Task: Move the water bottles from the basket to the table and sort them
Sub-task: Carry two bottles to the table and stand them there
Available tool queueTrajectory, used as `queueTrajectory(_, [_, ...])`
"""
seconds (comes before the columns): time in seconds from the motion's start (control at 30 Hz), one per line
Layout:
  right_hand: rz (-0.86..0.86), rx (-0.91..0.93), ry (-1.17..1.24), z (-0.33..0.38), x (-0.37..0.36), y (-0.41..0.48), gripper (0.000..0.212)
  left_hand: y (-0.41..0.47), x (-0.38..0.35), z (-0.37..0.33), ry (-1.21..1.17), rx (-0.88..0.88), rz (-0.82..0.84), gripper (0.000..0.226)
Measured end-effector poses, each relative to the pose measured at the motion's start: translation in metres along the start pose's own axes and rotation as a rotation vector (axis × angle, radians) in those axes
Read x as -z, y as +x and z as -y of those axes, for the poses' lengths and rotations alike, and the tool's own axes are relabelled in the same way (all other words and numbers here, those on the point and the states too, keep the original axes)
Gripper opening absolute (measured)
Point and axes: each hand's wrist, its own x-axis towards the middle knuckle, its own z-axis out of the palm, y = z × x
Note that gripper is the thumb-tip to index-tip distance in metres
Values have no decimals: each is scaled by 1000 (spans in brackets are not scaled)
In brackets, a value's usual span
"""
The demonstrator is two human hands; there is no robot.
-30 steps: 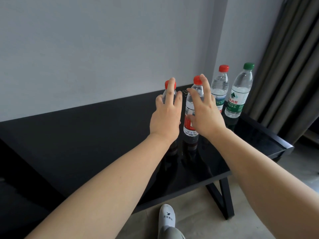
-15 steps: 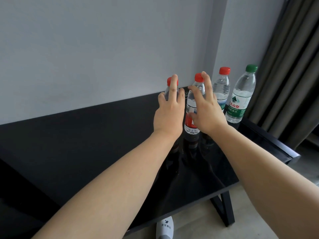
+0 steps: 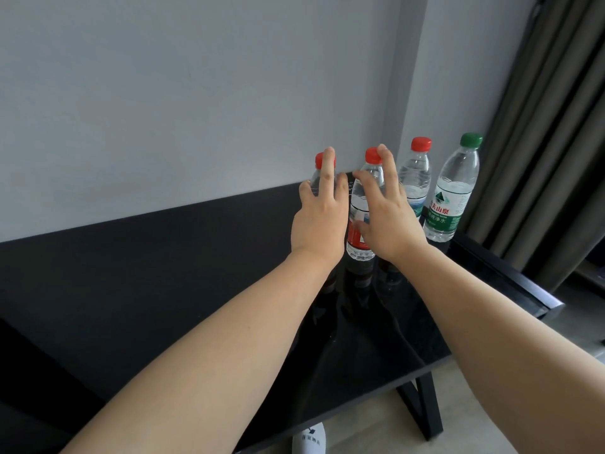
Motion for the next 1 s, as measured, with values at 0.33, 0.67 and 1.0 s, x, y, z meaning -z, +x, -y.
queueTrajectory(0.33, [55, -37, -71, 10, 22, -12, 96, -3, 26, 11, -36, -116, 94, 118])
queueTrajectory(0.67, [2, -253, -63, 65, 59, -80, 83, -76, 92, 35, 17, -53, 159, 105])
queueTrajectory(1.0, [108, -337, 18, 148, 72, -172, 75, -186, 164, 67, -91, 167, 230, 78])
